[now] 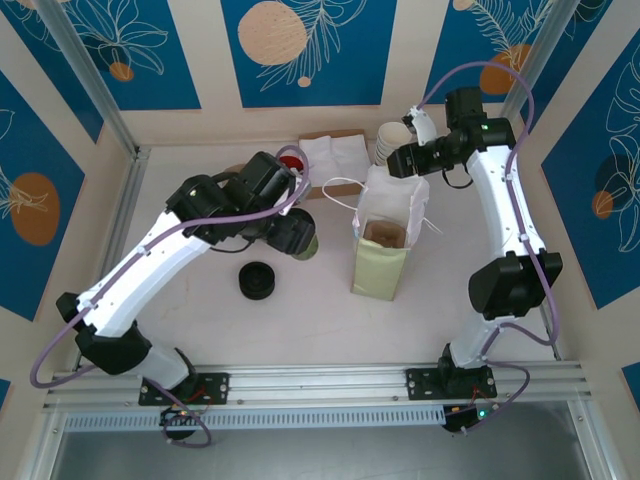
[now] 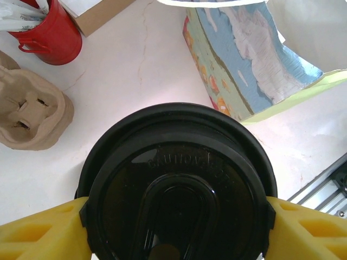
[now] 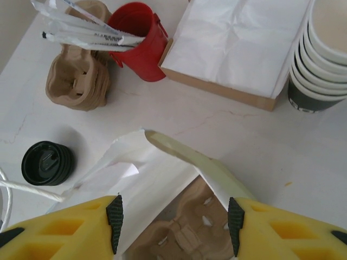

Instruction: Pack the takeout coffee

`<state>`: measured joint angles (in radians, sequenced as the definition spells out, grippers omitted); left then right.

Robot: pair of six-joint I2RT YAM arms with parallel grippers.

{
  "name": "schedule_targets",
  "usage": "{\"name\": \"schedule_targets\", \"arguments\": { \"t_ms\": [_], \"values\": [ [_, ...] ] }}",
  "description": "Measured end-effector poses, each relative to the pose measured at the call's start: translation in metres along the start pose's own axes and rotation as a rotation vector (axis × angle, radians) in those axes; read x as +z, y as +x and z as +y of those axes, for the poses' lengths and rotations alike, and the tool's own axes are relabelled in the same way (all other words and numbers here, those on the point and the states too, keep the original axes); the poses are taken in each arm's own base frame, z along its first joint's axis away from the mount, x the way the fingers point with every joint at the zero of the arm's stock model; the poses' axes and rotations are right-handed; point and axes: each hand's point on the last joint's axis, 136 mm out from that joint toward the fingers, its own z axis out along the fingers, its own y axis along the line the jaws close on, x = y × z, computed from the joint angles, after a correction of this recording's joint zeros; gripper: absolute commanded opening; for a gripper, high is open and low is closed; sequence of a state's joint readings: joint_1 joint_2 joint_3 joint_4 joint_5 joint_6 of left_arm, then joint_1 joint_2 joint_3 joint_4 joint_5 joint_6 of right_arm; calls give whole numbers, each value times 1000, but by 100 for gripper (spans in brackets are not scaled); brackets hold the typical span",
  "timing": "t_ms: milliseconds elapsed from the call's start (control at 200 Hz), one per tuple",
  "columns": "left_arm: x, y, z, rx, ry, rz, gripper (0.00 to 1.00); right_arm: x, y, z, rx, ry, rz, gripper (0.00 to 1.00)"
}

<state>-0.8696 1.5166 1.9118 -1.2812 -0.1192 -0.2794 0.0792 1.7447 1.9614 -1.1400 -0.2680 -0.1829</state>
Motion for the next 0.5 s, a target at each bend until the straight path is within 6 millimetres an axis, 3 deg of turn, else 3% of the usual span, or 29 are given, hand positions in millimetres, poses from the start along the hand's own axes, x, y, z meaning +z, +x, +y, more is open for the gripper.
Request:
{"name": "schedule_targets", "arguments": {
  "t_ms": [275,500],
  "values": [
    [-24,-21,-6,-15,31,-54,72,-2,9,-17,17,105,42,61],
    [-30,-20,-7,-9,38,-43,72,-3,11,-24,-20,140,61,64]
  ]
}}
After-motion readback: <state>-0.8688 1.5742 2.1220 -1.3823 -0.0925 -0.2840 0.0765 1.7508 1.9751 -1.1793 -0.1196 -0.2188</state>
